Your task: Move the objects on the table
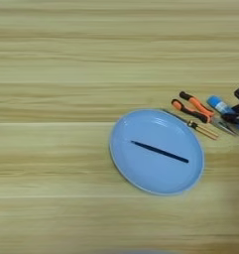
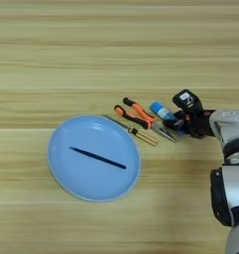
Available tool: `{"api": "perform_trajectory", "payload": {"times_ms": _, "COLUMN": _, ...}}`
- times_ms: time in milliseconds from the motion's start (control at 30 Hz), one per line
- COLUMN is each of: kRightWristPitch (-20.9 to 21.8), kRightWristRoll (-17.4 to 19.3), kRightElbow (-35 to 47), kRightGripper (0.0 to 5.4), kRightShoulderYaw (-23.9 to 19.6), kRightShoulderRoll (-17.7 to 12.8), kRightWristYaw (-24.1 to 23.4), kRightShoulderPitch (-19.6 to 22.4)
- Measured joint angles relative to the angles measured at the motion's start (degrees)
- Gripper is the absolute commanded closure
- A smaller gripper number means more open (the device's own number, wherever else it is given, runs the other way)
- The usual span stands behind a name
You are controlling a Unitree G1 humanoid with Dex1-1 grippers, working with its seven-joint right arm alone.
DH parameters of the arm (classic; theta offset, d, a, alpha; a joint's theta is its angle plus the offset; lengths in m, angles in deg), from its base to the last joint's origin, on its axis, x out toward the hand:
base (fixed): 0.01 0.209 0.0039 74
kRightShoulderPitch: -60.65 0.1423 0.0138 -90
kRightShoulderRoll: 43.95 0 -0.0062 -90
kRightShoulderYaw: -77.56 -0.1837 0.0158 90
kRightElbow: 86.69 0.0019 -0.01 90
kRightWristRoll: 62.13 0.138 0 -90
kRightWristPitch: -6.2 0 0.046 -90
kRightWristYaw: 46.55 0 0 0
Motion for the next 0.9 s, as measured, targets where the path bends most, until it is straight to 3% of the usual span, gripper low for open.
{"api": "perform_trajectory", "payload": {"times_ms": 467, "kRightWristPitch": 0.22, "kRightWristRoll": 0.16, "kRightElbow": 1.15, "kRightGripper": 1.49, "kRightShoulderYaw": -0.2, "kRightShoulderRoll": 0.01, "kRightWristYaw": 1.16, "kRightShoulderPitch": 1.5}}
{"api": "perform_trajectory", "payload": {"times_ms": 900, "kRightWristPitch": 0.33, "kRightWristRoll": 1.91, "kRightElbow": 11.91, "kRightGripper": 0.19, "kRightShoulderYaw": -1.82, "kRightShoulderRoll": -0.01, "kRightWristYaw": 5.81, "kRightShoulderPitch": 1.89}}
